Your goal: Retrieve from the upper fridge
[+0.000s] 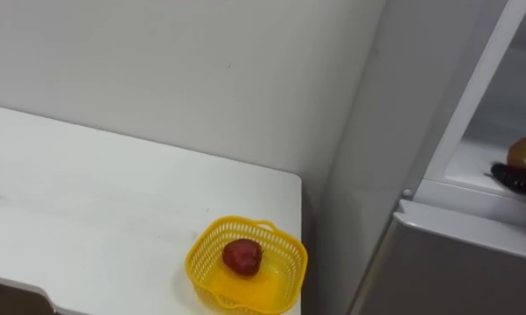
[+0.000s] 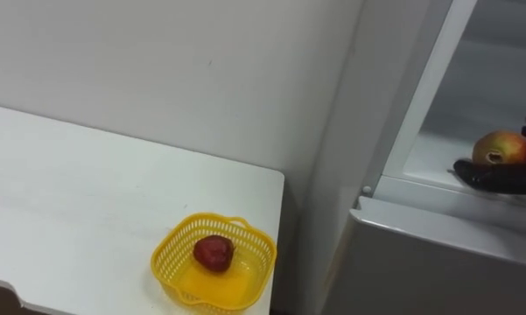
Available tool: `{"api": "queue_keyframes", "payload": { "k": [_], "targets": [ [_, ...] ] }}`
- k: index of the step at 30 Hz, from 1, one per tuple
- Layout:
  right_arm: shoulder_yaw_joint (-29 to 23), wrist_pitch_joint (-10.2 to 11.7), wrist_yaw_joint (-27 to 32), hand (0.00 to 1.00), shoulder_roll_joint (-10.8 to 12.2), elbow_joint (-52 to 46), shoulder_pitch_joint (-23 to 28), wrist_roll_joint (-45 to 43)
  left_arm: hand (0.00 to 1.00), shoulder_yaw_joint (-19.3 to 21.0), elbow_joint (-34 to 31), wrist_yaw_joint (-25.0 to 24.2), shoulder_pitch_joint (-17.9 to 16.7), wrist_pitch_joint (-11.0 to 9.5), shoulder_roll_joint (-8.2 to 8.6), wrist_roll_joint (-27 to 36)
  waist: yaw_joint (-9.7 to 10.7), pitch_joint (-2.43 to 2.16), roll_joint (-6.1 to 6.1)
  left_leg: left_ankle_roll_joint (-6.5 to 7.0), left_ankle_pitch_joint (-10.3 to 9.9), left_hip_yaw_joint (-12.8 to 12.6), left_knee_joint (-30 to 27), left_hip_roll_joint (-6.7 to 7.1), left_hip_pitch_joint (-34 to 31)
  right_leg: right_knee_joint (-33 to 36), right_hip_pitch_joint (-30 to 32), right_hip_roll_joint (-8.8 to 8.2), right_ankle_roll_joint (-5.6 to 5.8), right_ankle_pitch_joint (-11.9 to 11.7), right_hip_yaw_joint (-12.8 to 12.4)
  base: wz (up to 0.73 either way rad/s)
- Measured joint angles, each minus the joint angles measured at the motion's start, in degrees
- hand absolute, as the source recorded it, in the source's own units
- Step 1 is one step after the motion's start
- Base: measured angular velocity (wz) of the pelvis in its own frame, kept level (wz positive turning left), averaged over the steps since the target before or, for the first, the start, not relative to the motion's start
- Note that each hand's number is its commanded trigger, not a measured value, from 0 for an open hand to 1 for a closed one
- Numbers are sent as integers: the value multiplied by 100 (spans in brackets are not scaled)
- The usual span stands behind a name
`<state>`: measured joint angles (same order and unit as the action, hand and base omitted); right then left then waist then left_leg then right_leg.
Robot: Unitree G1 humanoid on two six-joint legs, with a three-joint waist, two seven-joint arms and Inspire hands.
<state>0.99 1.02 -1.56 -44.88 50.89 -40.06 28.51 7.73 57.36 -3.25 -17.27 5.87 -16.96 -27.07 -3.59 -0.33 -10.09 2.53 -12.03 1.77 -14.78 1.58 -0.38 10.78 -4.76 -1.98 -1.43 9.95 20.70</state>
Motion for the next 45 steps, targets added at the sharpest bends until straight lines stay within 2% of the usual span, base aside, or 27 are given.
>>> {"api": "queue_keyframes", "payload": {
  "k": [7, 10, 15, 20, 25, 29, 32, 34, 38, 41, 43, 45],
  "targets": [
    [42, 37, -92, 100, -6, 9, 0, -124, 0, -26, 7, 0, 73, -15, 0, 1, 0, 1, -23, 5, 6, -4, 15, 0, 13, 0, -4, -3, 0, 0, -2, 0],
    [41, 97, -35, 100, -28, 14, 0, -259, 0, -30, 7, 0, 88, -18, 0, 1, -3, 28, -58, 5, 6, -3, 23, -2, 14, -4, -3, -1, 0, 0, -1, 0],
    [42, 118, -36, 100, -52, 13, -1, -387, 0, -97, 22, -3, 135, -30, -5, 14, -18, 45, -98, 5, 4, -3, 30, -3, 13, -11, -1, 4, 0, 0, -4, 0],
    [56, 143, 1, 100, -52, 13, -1, -425, 0, -122, 32, -18, 177, -120, -7, 15, -30, 47, -97, 5, 4, -4, 30, -4, 13, -10, -1, 2, 0, 0, -7, 0],
    [55, 143, 10, 100, -52, -3, -2, -416, 0, -121, 57, -12, 211, -121, -7, 41, -20, 45, -90, 4, 4, -3, 24, -7, 8, -12, -1, 7, 0, 0, -12, 0],
    [24, 137, -33, 100, -51, -137, -2, -376, 0, -115, 65, -19, 204, -114, -5, 38, 2, 40, -39, 5, 4, -9, 23, -6, 17, -11, -9, 3, 0, 0, -13, 0],
    [25, 130, -44, 100, -50, -343, -1, -374, 0, -117, 69, -34, 212, -107, 2, 32, 8, 64, 28, 5, 5, -29, 28, -6, 47, -10, -21, 0, 0, 0, -16, -4],
    [26, 113, -39, 100, -47, -485, -1, -370, 0, -120, 77, -35, 237, -102, 4, 32, -3, 30, 91, 5, 5, -83, 62, -16, 65, -10, -10, -2, 0, 0, -29, -14],
    [98, 61, 242, 100, 55, -843, 81, -342, 0, -132, 70, -17, 201, -94, 3, 37, -98, -6, 178, 6, 60, -250, 266, -37, 224, -6, -19, 4, -1, 0, -196, -19],
    [97, 53, 545, 100, 232, -1184, 102, -165, 0, -136, 48, 38, 237, -95, 4, 41, -9, -6, 178, 5, 60, -278, 270, -41, 220, -12, -17, 10, -1, 0, -203, 0],
    [97, 51, 750, 100, 326, -1569, 244, -185, 0, -184, -13, 123, 247, -92, 4, 44, 20, -6, 179, 5, 60, -289, 255, -43, 224, -15, -28, 15, -1, 0, -207, 0],
    [-67, 47, 920, 100, 499, -2283, 643, -197, 0, -222, -49, 262, 255, -99, 26, 43, 29, 2, 190, 5, 58, -291, 226, -43, 250, -17, -48, 16, -1, -1, -221, 0]
  ]
}}
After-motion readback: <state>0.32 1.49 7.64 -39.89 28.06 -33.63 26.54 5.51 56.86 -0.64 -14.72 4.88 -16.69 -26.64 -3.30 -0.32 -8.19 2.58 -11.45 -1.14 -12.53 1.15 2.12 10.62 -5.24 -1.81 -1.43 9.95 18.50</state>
